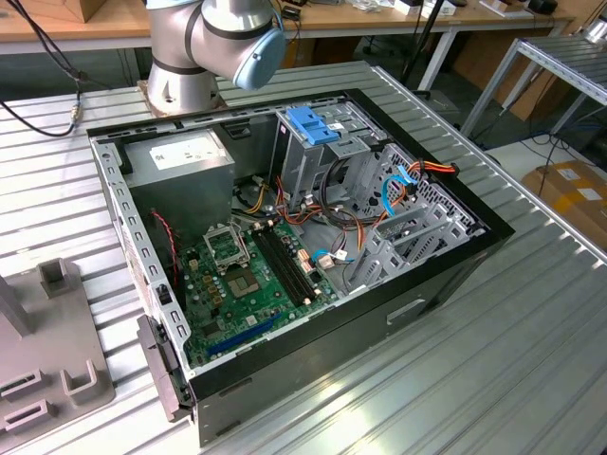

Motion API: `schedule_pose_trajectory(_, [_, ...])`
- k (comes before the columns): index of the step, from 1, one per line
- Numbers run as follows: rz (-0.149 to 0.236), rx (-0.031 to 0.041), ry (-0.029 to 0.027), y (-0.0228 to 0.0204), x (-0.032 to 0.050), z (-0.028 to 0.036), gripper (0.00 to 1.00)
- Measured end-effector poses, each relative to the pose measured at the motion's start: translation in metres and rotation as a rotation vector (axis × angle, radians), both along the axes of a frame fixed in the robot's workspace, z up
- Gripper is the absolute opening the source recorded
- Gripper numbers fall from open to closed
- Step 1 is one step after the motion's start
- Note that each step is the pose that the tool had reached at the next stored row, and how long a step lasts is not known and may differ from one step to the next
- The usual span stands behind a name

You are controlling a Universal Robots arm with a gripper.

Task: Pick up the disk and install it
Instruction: 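Pick up the disk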

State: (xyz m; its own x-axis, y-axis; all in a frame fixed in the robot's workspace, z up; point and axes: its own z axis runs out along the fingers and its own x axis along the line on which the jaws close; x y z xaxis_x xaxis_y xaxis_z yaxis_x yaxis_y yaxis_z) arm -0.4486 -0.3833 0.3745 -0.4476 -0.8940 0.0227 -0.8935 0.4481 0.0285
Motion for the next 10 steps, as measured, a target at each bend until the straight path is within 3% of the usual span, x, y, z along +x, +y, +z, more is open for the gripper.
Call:
schedule_pose_trajectory(8, [0.146,0.0001,0.0,0.0005,0.0,-0.0005,0.11])
schedule_pose_trajectory(10, [0.208,0.0009,0.0,0.0007,0.0,-0.0007,0.11])
